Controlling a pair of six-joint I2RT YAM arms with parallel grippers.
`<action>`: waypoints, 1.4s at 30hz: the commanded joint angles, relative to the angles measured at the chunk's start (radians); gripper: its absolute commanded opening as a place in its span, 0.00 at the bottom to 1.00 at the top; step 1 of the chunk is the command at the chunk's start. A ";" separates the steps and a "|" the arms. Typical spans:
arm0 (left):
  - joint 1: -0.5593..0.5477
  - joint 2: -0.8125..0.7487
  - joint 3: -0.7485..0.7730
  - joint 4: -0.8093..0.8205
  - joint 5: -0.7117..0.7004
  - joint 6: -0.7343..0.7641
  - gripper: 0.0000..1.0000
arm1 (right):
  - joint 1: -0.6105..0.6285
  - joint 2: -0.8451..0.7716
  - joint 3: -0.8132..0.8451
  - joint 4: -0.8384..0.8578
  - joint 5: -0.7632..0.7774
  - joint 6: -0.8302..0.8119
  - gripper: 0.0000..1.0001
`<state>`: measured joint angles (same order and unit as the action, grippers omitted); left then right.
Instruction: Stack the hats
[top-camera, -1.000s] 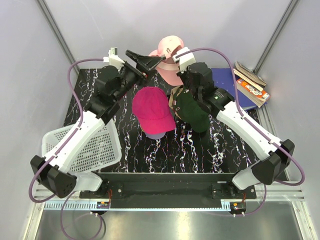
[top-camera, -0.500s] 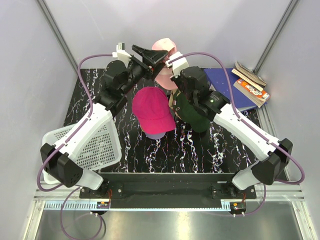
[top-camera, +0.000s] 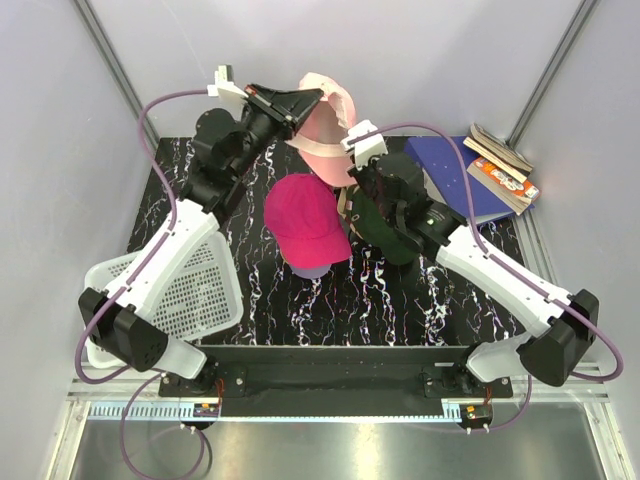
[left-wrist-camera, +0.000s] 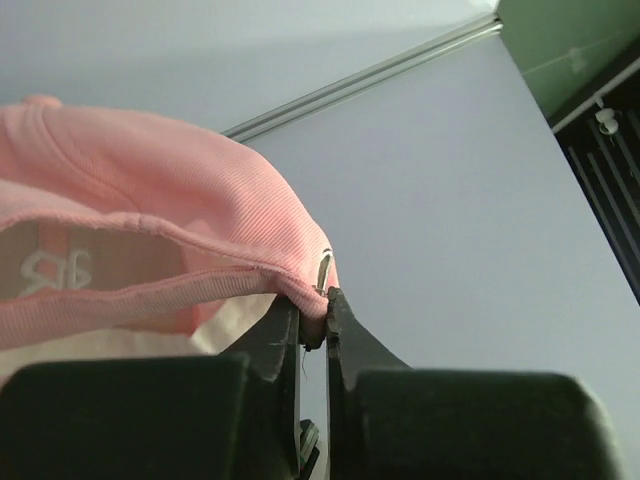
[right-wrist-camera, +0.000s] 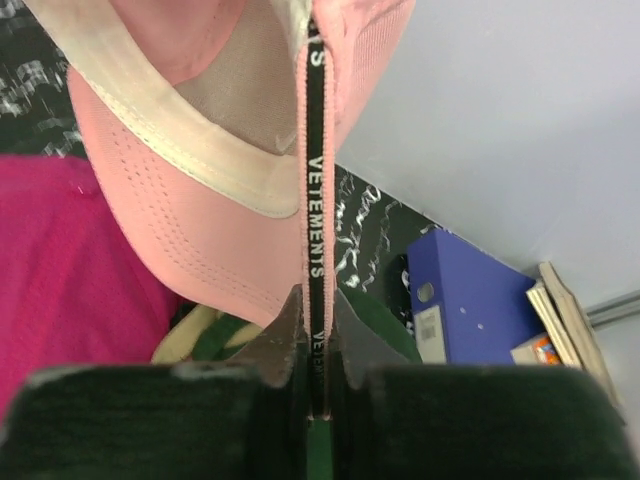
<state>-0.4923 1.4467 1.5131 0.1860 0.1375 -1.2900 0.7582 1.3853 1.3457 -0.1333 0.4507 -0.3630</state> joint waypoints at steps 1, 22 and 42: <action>0.044 0.001 0.082 0.165 0.105 0.049 0.00 | 0.004 -0.045 -0.011 0.158 -0.035 0.082 0.25; 0.064 0.040 0.314 0.176 0.260 -0.084 0.00 | -0.082 -0.123 -0.355 0.816 -0.440 0.493 1.00; 0.063 0.046 0.434 0.165 0.300 -0.117 0.00 | -0.112 0.020 -0.318 1.150 -0.616 0.621 0.98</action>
<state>-0.4278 1.5089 1.9114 0.2905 0.4061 -1.3872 0.6533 1.4029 0.9592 0.9028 -0.1310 0.2283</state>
